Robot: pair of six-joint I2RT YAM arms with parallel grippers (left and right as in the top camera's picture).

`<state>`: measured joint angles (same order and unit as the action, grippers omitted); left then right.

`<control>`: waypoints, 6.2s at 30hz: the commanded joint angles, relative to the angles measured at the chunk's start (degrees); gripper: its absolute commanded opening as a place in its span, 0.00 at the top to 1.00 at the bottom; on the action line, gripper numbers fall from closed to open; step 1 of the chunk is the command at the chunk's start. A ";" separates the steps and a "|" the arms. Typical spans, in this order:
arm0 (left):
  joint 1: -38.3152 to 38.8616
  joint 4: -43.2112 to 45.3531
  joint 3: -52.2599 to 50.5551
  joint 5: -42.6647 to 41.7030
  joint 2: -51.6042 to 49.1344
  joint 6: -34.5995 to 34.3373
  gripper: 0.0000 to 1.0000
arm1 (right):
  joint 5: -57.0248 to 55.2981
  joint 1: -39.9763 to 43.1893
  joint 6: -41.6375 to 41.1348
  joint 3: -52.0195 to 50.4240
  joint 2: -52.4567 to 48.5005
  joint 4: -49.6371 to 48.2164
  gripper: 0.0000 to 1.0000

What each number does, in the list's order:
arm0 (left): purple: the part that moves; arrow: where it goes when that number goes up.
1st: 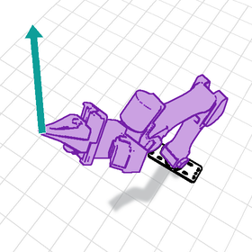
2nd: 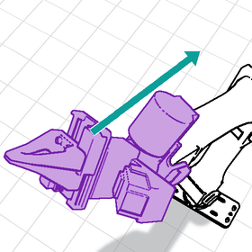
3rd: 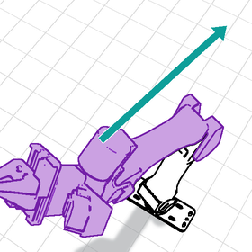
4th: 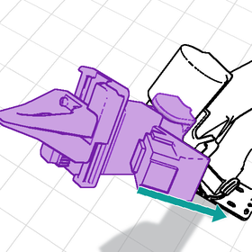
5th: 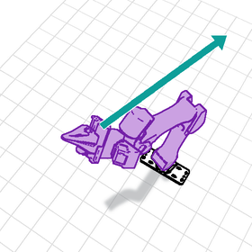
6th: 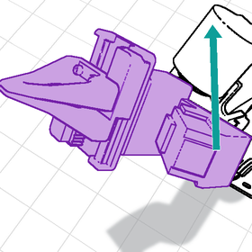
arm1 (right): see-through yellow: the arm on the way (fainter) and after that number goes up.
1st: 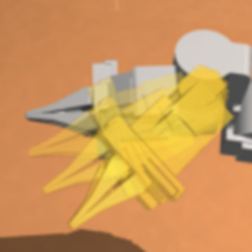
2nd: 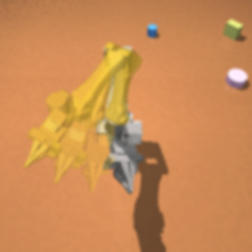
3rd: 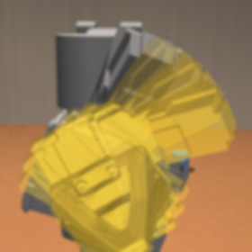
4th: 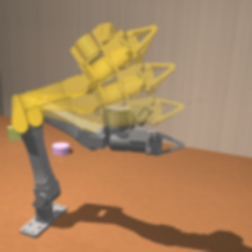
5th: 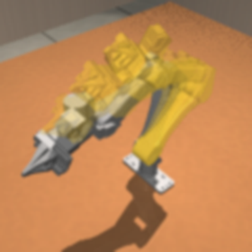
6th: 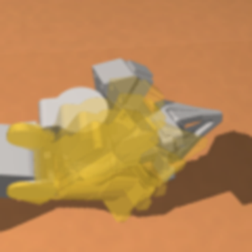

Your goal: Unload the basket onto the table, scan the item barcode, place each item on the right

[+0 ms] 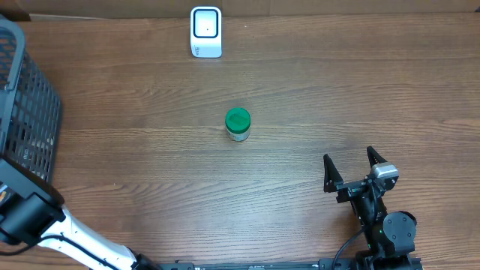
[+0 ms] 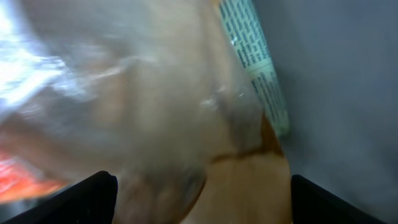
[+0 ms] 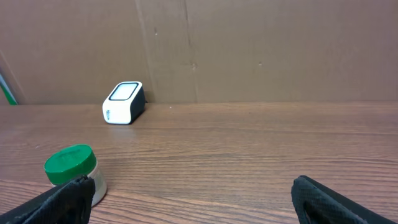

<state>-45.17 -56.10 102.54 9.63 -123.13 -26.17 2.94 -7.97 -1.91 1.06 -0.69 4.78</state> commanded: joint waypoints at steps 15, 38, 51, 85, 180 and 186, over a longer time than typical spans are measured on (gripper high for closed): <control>1.01 -0.94 0.26 -0.09 -3.08 3.08 0.94 | -0.35 0.17 -0.26 -0.59 0.52 -0.17 0.00; 1.01 -2.47 2.58 -4.04 32.00 0.24 0.96 | -0.33 0.17 -0.26 -0.59 0.52 -0.17 0.00; 6.03 -5.66 2.58 -18.32 49.62 2.16 0.96 | -0.35 0.17 -0.26 -0.59 0.52 -0.17 0.00; 60.19 10.12 -31.56 -8.20 21.81 16.87 0.96 | -0.35 0.17 -0.26 -0.59 0.52 -0.20 0.00; 60.94 22.93 -50.14 -6.47 21.66 0.98 0.96 | -0.35 0.17 -0.26 -0.59 0.52 -0.20 0.00; 60.94 17.57 -40.94 -6.62 21.66 4.26 0.96 | -0.35 0.17 -0.26 -0.59 0.52 -0.17 0.00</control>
<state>15.75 -35.99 56.36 4.03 -99.90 -24.99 2.94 -7.94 -1.96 1.06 -0.69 4.75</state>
